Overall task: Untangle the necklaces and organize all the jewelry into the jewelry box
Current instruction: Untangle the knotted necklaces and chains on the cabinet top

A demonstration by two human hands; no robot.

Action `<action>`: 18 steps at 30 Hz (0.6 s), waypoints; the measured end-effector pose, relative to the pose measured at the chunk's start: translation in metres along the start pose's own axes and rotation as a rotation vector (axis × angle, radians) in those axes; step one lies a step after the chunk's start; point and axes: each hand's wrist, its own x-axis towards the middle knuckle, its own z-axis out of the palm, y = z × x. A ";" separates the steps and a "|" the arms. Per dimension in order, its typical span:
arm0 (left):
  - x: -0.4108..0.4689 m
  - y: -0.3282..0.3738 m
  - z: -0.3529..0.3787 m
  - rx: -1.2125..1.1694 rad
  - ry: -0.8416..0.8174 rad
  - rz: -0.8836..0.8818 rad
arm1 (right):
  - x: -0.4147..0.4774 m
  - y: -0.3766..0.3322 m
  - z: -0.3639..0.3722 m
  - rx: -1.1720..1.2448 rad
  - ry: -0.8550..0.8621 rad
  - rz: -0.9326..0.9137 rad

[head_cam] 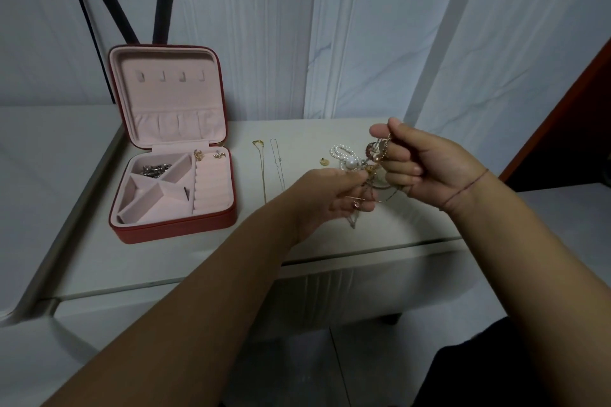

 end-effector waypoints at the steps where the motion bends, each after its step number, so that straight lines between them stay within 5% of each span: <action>1: 0.000 0.000 0.000 0.012 -0.008 0.007 | -0.001 -0.001 -0.001 0.011 0.012 -0.003; 18: 0.001 0.006 -0.007 -0.181 0.049 0.099 | -0.005 -0.004 -0.017 -0.217 0.210 -0.002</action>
